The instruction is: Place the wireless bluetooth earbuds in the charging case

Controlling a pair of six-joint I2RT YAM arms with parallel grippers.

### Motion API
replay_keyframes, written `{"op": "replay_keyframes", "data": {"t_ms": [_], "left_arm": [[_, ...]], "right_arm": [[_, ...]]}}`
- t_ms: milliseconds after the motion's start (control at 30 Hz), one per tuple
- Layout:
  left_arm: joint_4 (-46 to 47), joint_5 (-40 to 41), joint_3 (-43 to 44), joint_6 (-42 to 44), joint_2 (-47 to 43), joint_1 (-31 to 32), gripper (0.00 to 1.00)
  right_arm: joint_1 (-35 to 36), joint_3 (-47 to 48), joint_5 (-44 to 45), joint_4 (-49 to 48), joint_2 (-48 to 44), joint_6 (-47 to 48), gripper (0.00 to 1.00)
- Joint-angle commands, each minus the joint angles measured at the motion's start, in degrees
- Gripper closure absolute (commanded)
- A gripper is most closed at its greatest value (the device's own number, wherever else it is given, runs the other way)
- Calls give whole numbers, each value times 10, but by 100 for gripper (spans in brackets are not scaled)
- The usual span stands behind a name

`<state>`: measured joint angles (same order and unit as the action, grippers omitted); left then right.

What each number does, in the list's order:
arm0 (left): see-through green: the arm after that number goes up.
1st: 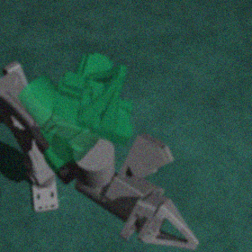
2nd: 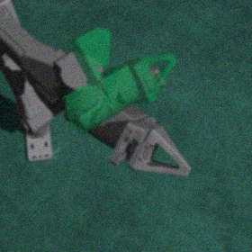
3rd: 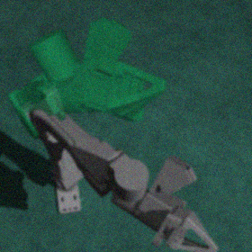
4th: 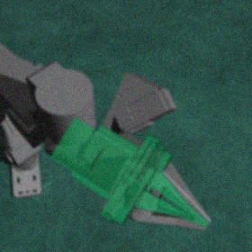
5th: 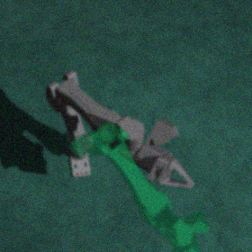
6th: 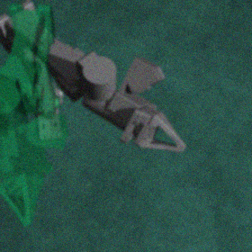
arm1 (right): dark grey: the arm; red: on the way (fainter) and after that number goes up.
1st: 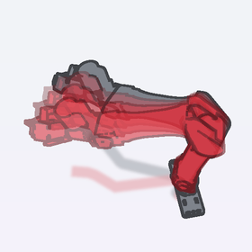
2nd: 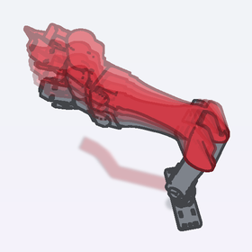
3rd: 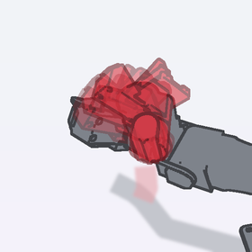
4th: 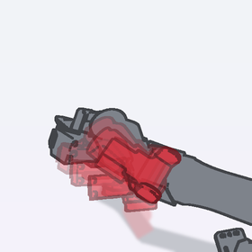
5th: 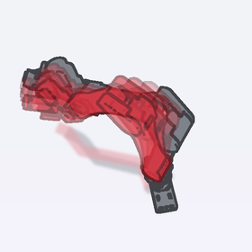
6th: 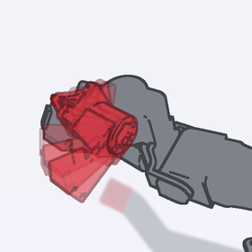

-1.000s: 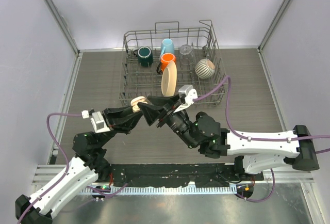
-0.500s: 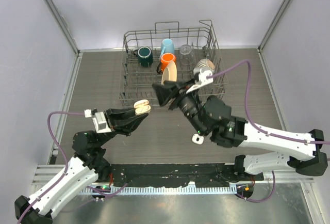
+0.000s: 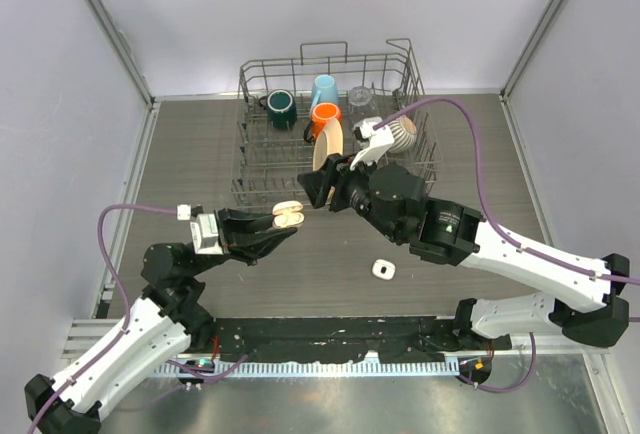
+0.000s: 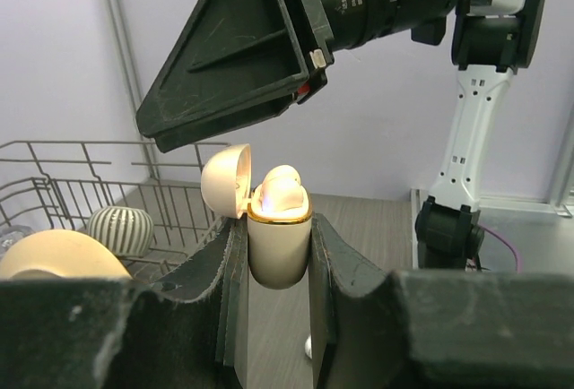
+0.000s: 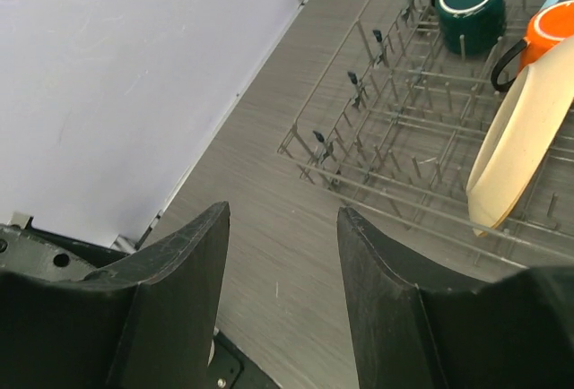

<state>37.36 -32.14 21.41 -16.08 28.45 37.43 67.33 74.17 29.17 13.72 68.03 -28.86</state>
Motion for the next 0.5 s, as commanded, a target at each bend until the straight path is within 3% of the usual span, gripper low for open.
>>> {"op": "replay_keyframes", "data": {"t_ms": [0, 467], "left_arm": [[-3, -40, 28, 8, 6, 0, 100], [-23, -52, 39, 24, 30, 0, 100]], "right_arm": [[-2, 31, -31, 18, -4, -10, 43], [-2, 25, -139, 30, 29, -16, 43]]}}
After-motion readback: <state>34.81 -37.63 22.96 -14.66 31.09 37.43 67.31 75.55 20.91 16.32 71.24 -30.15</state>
